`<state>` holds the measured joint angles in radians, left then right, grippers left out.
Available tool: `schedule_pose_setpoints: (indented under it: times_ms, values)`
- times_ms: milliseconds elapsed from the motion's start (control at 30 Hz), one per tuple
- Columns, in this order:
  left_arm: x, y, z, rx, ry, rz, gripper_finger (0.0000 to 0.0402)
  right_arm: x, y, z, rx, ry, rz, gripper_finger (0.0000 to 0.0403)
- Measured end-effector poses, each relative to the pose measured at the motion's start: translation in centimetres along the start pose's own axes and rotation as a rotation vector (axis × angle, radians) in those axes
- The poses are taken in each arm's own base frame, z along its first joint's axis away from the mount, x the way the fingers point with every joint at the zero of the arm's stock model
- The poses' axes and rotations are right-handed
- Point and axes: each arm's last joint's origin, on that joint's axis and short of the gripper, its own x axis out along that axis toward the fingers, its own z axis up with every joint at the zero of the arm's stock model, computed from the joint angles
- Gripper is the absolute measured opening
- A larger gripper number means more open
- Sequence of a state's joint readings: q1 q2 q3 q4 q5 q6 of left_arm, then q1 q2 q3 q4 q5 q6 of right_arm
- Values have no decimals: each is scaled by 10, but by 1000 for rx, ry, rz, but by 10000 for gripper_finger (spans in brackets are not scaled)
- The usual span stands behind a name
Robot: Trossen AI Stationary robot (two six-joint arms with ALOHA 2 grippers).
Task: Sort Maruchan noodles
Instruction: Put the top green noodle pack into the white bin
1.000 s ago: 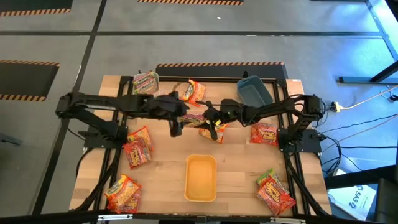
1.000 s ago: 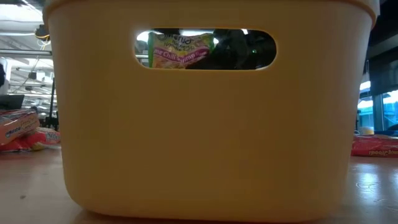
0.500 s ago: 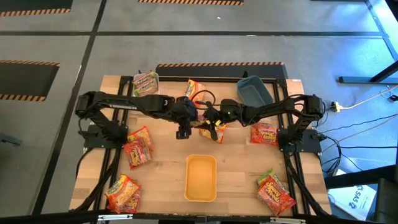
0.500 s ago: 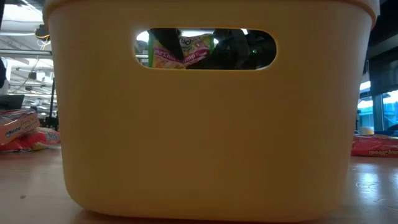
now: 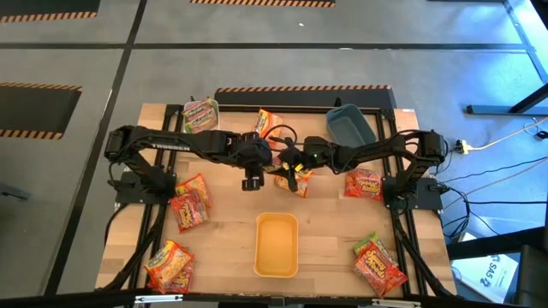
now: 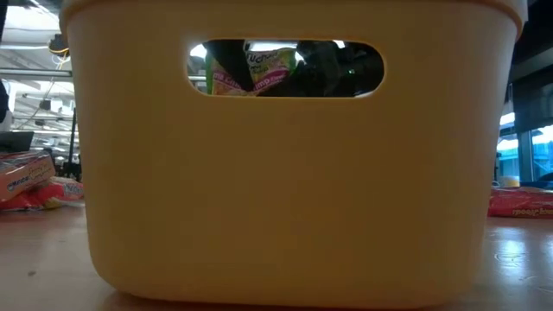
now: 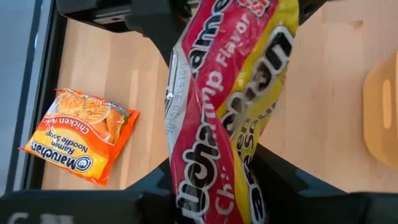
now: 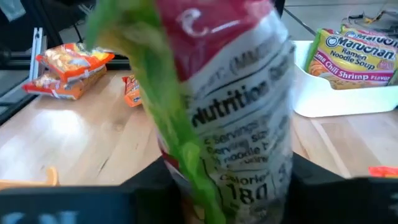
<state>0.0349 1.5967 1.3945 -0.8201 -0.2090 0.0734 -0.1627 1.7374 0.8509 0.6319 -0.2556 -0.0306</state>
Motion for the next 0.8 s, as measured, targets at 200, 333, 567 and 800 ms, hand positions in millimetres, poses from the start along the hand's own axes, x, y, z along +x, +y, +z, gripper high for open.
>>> schedule_pose_setpoints:
  times_ms: [200,333,567,800]
  values:
    - [-9,0,-4,20,17,17,126,-7,1,8,-10,6,-2,233]
    - [-29,5,-15,-16,62,75,126,-24,5,20,-30,72,0,266]
    - [-73,22,-43,-128,125,190,127,-50,11,22,-14,261,-28,276]
    - [-89,53,-82,-279,173,297,127,-54,19,-6,7,368,-4,265]
